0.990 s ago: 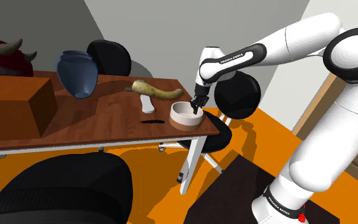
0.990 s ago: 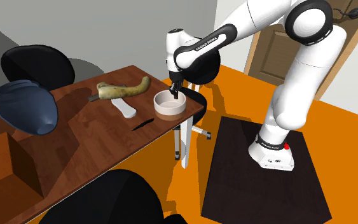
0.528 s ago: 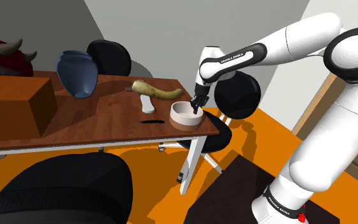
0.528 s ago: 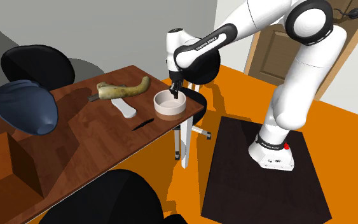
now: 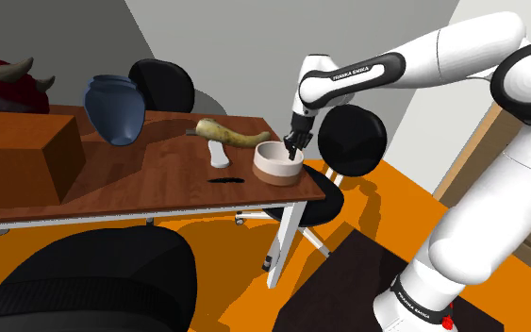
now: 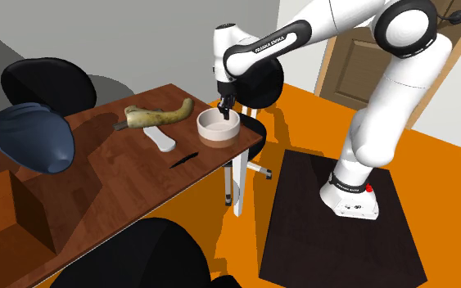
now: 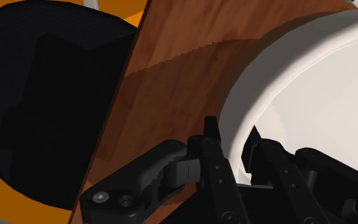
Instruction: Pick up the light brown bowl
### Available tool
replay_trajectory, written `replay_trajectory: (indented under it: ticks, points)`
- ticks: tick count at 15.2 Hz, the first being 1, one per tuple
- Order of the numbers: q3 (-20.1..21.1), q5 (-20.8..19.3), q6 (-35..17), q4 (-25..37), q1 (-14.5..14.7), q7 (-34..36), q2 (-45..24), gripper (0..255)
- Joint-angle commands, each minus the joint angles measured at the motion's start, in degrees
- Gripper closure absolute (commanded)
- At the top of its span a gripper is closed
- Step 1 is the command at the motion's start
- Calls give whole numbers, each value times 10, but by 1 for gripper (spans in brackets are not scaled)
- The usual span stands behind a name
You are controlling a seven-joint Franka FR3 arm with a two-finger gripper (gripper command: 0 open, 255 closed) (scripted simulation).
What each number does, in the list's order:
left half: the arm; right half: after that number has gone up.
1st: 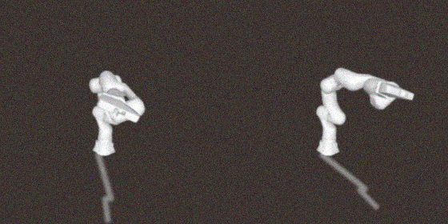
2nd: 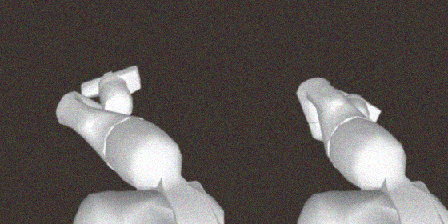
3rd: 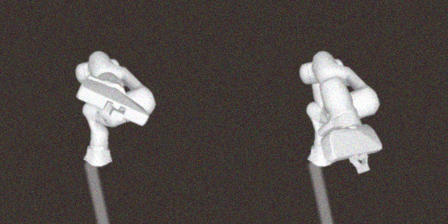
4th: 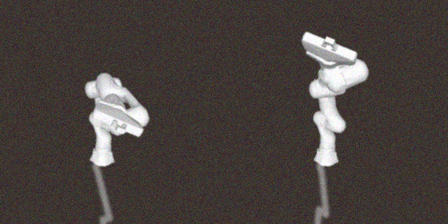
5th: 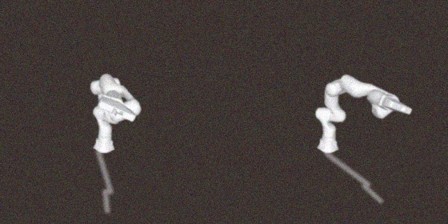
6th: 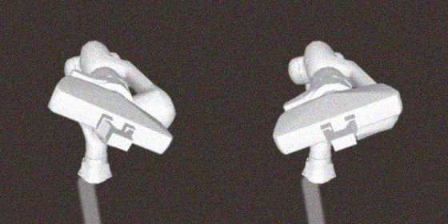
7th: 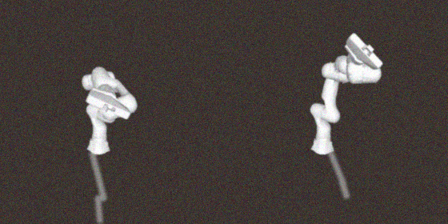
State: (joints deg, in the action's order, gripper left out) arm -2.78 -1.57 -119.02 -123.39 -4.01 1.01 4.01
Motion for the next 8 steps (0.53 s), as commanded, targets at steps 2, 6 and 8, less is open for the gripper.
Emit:
replay_trajectory:
  ticks: [2,6,8]
  points:
    - [0,0,24,15,0,-1,8,255]
    - [0,0,54,37,0,-2,17,255]
    - [0,0,55,38,0,-2,17,255]
